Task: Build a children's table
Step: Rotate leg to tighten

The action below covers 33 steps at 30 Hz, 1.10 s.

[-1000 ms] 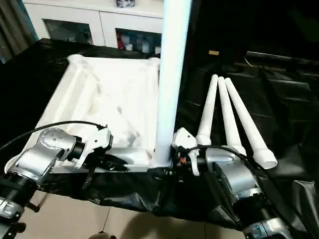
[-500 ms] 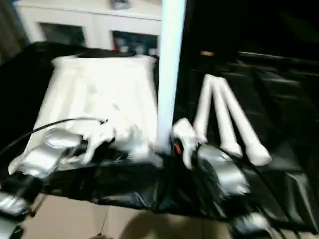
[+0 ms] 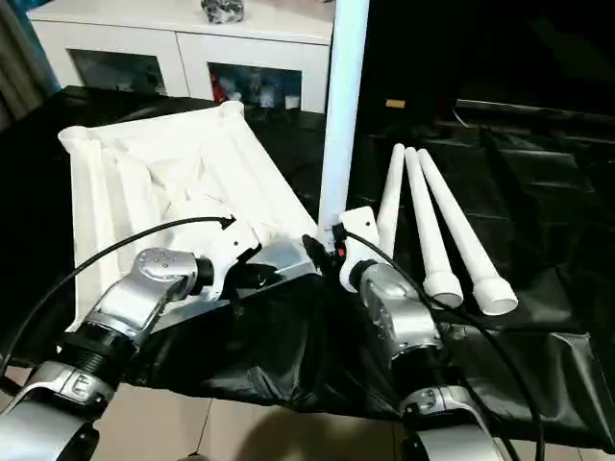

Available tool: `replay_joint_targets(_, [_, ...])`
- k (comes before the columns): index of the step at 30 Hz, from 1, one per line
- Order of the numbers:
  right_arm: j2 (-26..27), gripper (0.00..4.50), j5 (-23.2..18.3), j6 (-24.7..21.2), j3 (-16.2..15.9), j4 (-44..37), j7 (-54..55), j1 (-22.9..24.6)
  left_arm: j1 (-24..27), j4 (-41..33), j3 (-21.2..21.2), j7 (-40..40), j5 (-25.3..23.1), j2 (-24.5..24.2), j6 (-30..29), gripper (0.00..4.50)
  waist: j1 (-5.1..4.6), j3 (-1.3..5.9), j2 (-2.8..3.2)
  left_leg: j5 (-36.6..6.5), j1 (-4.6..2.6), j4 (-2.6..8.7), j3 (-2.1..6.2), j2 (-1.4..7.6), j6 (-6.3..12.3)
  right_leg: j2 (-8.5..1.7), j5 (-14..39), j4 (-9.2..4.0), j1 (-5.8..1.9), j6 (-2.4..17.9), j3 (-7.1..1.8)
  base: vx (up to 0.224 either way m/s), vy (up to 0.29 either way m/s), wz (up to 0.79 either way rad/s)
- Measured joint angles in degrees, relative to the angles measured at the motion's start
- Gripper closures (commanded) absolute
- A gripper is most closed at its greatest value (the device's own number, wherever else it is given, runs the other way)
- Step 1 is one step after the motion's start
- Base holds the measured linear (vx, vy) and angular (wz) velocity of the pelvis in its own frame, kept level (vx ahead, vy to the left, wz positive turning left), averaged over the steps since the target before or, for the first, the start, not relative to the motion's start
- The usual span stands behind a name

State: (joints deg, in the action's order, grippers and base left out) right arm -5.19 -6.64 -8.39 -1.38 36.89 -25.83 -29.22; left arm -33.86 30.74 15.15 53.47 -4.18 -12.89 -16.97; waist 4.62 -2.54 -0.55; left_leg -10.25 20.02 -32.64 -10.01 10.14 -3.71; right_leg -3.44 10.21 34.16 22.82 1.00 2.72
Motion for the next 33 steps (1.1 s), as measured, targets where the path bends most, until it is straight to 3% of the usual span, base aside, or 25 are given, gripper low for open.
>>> replay_joint_targets(4, [-2.2,0.63,0.0,0.9,-1.6,-1.7,-6.7,1.1,0.7,-0.8,0.3,4.0,0.6,-2.5,2.6,4.50,-0.04,-0.02,-0.02,0.0,0.08,0.15,0.00,0.00,0.00,0.00,-0.1,-0.04,0.12,0.2,0.04,0.000,0.000,0.00])
replay_joint_targets(9, [-6.7,0.63,-0.7,1.6,-5.6,-6.0,-18.1,3.7,2.1,-2.5,0.6,10.8,2.3,-6.4,5.0,4.50,0.56,-0.06,-0.01,-0.1,0.27,0.24,0.00,0.00,0.07,0.00,0.0,-0.10,0.25,0.2,0.09,0.000,0.000,0.00])
replay_joint_targets(20, [-16.2,0.63,-2.6,0.5,-10.5,-13.8,-37.4,7.1,2.1,-2.4,2.5,21.4,3.5,-11.2,9.6,4.50,1.23,-0.33,-0.35,-0.1,0.47,0.03,-0.02,0.07,0.11,-0.01,0.0,-0.10,0.24,0.2,0.08,0.000,0.000,0.00])
replay_joint_targets(29, [-17.5,1.27,-2.8,-0.2,-11.9,-16.0,-40.9,7.3,2.1,-2.4,2.7,25.1,4.5,-12.8,11.0,4.50,1.23,-0.89,-0.26,-0.1,0.50,0.07,-0.02,0.08,0.11,0.00,0.0,-0.12,0.27,0.1,0.08,0.000,0.000,0.00])
replay_joint_targets(33, [-15.5,1.56,-2.7,0.4,-11.1,-15.8,-37.9,8.0,2.1,-2.4,2.6,24.6,4.5,-12.7,10.6,4.50,1.04,-0.99,-0.33,-0.1,0.46,0.08,-0.02,0.08,0.10,0.00,0.0,-0.11,0.26,0.1,0.08,0.000,0.000,0.00])
